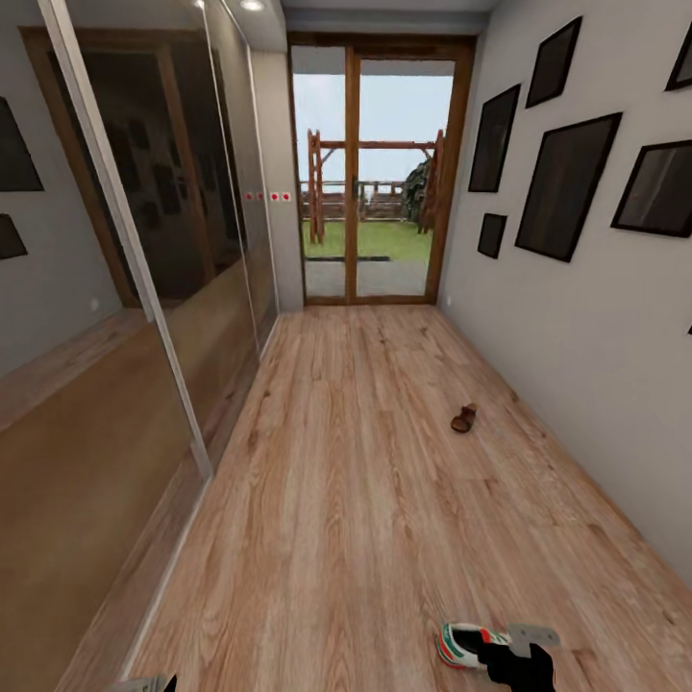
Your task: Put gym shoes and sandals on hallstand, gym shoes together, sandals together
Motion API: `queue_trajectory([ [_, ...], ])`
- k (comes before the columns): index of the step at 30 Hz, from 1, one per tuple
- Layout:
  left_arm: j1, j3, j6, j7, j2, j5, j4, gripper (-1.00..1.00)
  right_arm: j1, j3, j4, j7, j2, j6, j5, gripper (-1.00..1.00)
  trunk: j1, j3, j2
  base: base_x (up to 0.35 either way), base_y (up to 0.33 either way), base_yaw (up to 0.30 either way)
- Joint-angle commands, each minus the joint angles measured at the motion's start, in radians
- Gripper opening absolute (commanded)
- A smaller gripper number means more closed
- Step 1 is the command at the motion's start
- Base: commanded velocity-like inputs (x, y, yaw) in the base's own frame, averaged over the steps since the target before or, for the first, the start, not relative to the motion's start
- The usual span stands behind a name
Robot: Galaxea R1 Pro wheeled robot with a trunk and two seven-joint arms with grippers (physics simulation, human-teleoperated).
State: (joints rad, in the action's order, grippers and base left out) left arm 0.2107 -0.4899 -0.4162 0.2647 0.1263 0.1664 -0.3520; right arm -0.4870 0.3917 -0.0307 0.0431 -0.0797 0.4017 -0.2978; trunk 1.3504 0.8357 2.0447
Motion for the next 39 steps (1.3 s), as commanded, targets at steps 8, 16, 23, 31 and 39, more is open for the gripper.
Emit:
queue_trajectory([
  [8, 0.001, -0.009, -0.004, 0.005, -0.001, 0.009, 0.002, 1.0, -0.001, 0.006, 0.003, 0.005, 0.0, 0.003, -0.01, 1.0, 0.0, 0.001, 0.0, 0.336, 0.011, 0.0],
  [16, 0.001, -0.009, -0.004, 0.005, -0.001, 0.009, 0.002, 1.0, -0.001, 0.006, 0.002, 0.005, 0.0, 0.003, -0.01, 1.0, 0.0, 0.001, 0.0, 0.281, 0.061, 0.0],
  [23, 0.001, -0.009, -0.004, 0.005, -0.001, 0.009, 0.001, 1.0, -0.001, 0.006, 0.002, 0.005, 0.0, 0.003, -0.01, 1.0, 0.0, 0.001, 0.0, 0.066, 0.012, 0.0],
  [31, 0.001, -0.009, -0.004, 0.005, -0.001, 0.009, 0.001, 1.0, -0.001, 0.006, 0.002, 0.005, 0.0, 0.003, -0.01, 1.0, 0.0, 0.001, 0.0, 0.027, 0.01, 0.0],
  [39, 0.001, -0.009, -0.004, 0.005, -0.001, 0.009, 0.001, 1.0, -0.001, 0.006, 0.002, 0.005, 0.0, 0.003, -0.01, 1.0, 0.0, 0.001, 0.0, 0.152, 0.132, 0.0],
])
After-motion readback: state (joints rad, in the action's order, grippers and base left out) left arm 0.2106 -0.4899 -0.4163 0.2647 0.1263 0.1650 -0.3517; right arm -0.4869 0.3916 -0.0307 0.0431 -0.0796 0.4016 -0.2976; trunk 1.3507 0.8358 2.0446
